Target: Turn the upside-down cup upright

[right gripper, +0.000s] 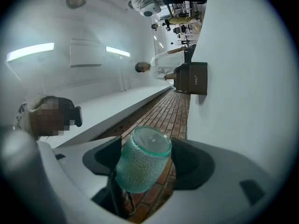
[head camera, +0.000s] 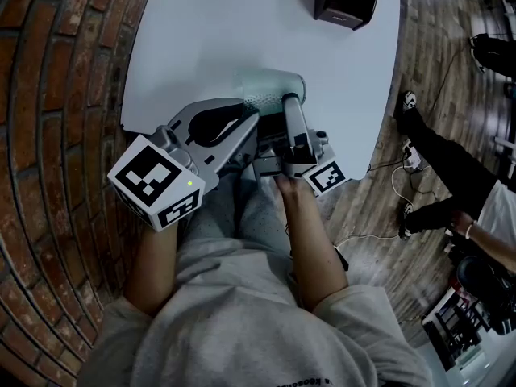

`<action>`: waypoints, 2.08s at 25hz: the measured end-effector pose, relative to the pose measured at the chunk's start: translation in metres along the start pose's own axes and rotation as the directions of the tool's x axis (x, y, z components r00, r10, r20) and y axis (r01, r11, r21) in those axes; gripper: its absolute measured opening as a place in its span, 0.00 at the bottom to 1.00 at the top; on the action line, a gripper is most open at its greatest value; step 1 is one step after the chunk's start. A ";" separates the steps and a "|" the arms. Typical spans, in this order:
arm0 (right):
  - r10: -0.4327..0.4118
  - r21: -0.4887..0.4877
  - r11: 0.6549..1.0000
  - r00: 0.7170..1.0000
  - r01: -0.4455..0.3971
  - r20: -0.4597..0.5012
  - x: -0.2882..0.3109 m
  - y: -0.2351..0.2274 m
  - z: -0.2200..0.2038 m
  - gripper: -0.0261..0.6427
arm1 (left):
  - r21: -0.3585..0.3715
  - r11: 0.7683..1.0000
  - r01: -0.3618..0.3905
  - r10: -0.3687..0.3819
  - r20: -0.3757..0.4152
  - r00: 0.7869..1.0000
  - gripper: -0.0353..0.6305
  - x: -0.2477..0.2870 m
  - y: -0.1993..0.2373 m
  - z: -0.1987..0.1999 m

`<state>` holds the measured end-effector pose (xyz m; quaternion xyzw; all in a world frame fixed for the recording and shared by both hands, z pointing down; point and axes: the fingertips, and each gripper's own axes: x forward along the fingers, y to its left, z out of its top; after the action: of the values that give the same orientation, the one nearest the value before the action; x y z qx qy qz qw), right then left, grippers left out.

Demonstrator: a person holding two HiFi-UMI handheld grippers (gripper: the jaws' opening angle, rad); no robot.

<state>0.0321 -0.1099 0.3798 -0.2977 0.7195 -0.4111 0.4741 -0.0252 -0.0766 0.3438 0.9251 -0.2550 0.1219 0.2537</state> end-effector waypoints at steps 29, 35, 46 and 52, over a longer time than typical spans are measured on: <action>-0.201 -0.210 0.958 0.980 0.195 -0.006 -0.007 -0.017 0.007 0.51 | 0.045 0.999 0.008 -0.005 -0.062 0.998 0.09 0.003 0.000 -0.006; -0.272 -0.331 0.909 0.962 0.255 -0.007 -0.012 -0.017 0.014 0.42 | 0.072 0.997 -0.004 0.012 -0.112 0.994 0.09 0.008 0.002 -0.010; -0.344 -0.490 0.822 0.939 0.290 -0.022 -0.017 0.002 0.023 0.05 | 0.105 0.994 -0.014 0.035 -0.196 0.980 0.09 0.013 0.006 -0.020; -0.351 -0.566 0.782 0.935 0.260 -0.055 -0.015 0.028 0.027 0.05 | 0.151 0.989 -0.001 0.047 -0.300 0.953 0.09 0.021 0.007 -0.029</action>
<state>0.0612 -0.0924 0.3563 -0.5007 0.7840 -0.2803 0.2368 -0.0137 -0.0750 0.3788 0.9086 -0.2147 0.2840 0.2183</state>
